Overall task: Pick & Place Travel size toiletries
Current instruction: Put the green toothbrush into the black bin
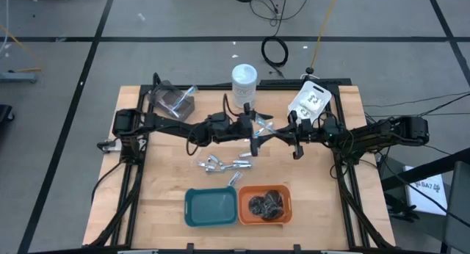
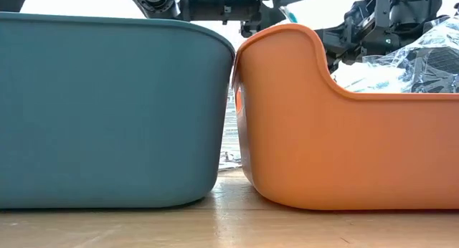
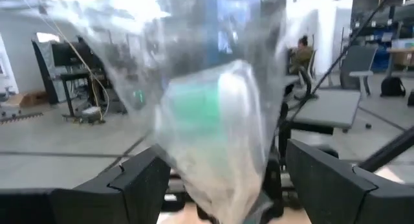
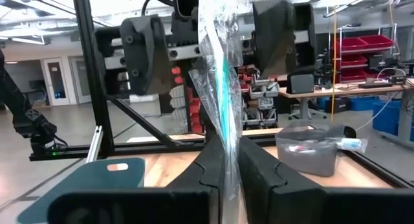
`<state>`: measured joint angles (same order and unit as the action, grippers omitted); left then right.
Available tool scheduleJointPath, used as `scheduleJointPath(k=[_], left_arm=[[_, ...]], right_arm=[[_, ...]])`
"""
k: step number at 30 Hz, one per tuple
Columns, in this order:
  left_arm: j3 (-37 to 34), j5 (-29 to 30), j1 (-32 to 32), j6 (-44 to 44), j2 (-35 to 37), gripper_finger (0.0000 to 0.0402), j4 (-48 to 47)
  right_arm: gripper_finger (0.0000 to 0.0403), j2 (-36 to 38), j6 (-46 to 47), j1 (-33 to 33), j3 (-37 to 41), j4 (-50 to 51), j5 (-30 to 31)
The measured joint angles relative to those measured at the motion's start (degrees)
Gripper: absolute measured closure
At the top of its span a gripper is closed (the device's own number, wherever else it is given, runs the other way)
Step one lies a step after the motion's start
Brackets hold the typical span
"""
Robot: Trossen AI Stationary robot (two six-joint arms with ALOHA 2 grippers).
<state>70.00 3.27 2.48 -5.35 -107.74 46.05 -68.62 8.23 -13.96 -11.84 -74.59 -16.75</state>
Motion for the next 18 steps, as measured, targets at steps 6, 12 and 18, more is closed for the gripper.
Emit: scheduleJointPath(k=[6, 12, 18], left_arm=[[0.9, 0.0, 0.0, -0.3, -0.5, 0.0105, -3.2], [0.9, 0.0, -0.3, -0.4, -0.5, 0.0105, -5.9], [0.9, 0.0, -0.5, -0.8, -0.5, 0.0106, -6.7]], right_arm=[[0.0386, 0.0, -0.4, 0.0, 0.0, 1.0, 0.0], [0.0386, 0.0, -1.2, 0.0, 0.0, 1.1, 0.0], [0.0386, 0.0, -0.9, 0.0, 0.0, -0.7, -0.1]])
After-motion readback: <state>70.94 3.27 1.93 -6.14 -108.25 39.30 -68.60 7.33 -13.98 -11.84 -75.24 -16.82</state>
